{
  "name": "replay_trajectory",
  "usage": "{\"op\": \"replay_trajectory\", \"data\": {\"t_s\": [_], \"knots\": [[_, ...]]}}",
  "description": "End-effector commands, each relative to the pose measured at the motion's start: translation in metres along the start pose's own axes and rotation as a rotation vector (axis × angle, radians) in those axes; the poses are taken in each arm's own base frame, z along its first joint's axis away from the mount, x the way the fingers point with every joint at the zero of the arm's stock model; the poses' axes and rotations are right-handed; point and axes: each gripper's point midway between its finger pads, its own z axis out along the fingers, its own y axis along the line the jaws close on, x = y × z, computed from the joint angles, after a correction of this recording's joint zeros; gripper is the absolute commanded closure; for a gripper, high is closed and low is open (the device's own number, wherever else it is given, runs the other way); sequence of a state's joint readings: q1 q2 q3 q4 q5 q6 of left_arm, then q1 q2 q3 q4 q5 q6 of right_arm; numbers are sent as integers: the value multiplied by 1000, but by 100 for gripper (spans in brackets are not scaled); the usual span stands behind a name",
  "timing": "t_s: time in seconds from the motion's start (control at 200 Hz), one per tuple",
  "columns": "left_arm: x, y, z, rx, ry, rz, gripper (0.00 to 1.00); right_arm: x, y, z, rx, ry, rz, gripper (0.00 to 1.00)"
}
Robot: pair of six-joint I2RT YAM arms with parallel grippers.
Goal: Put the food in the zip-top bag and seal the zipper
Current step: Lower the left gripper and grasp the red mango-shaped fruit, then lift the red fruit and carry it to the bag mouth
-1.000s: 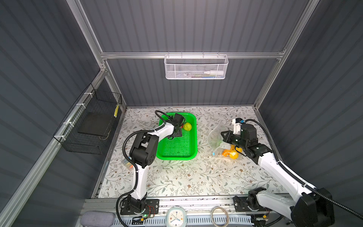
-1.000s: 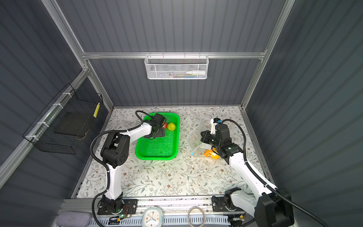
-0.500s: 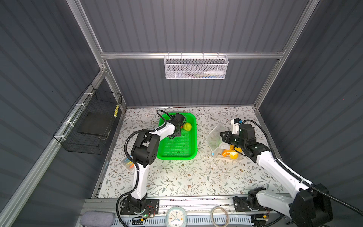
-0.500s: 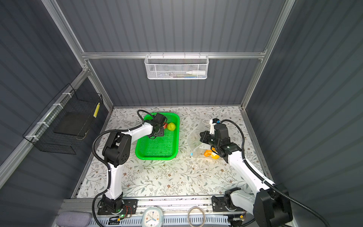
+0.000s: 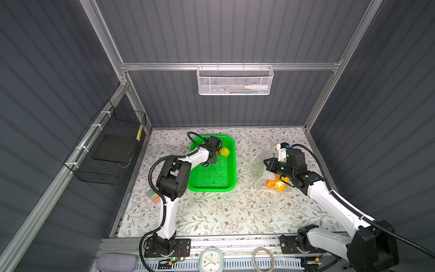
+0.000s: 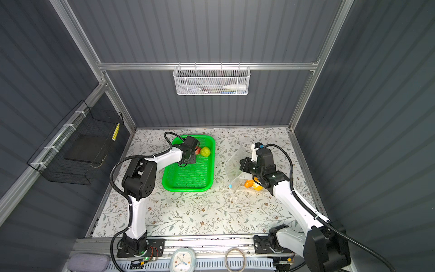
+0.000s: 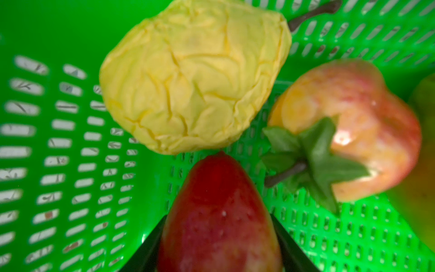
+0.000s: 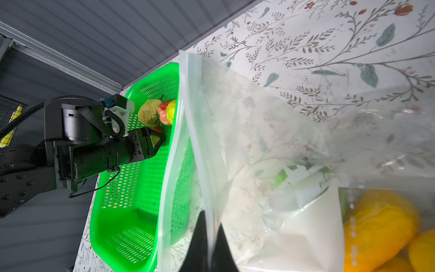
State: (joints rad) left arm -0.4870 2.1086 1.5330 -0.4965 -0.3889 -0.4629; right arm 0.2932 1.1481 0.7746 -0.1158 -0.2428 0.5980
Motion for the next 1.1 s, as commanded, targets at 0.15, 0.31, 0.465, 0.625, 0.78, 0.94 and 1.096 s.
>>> {"op": "replay_trajectory", "data": {"t_s": [0.15, 0.31, 0.465, 0.625, 0.78, 0.94, 1.096], "knots": [[1, -8, -58, 132, -24, 27, 44, -10, 8, -7, -4, -3, -13, 100], [0, -29, -99, 200, -77, 82, 44, -12, 10, -9, -4, -3, -8, 100], [-3, -62, -146, 295, -146, 141, 44, -14, 11, -13, -2, -11, 0, 100], [-4, -96, -184, 518, -166, 83, 44, -16, 13, -19, 3, -15, -5, 100], [5, -119, -209, 681, -158, 31, 44, -16, 16, -24, -4, -17, -11, 100], [16, -151, -243, 846, -155, 33, 44, -18, 15, -25, 9, -23, -12, 100], [32, -188, -278, 1015, -129, 88, 45, -18, 14, -24, 10, -18, -4, 100]]}}
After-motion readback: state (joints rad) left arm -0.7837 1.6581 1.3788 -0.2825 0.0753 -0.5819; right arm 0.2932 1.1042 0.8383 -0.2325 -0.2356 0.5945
